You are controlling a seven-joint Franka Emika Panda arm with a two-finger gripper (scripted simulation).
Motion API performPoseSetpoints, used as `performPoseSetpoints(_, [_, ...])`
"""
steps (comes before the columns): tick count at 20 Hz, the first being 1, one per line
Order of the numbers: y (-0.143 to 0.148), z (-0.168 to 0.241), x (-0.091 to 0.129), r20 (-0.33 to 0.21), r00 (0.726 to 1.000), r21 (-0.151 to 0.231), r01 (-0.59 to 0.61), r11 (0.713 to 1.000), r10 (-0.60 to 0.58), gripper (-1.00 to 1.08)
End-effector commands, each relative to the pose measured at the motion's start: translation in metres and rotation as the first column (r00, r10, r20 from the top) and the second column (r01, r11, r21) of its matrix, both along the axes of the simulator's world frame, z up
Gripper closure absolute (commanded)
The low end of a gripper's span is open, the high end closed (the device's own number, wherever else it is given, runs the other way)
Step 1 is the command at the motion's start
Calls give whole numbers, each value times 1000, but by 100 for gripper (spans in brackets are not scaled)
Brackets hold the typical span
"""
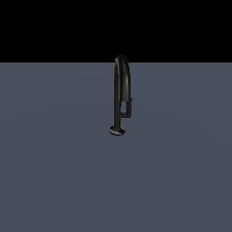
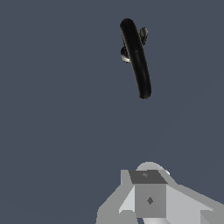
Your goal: Turn on the faucet by rotating a designated handle.
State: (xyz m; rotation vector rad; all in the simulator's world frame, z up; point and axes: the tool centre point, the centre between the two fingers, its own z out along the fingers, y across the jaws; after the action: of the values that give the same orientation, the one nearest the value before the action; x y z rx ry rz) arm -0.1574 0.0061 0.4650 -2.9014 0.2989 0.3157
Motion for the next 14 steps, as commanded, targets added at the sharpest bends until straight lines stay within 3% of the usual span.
performPoseSetpoints(1, [-1,-5,14,-37,999,30,33,999,-32,108])
performPoseSetpoints(8, [-6,-21,53,-146,983,108,131,985,-115,108])
performPoseSetpoints(14, [-12,-40,86,-246,953,167,221,961,-177,108])
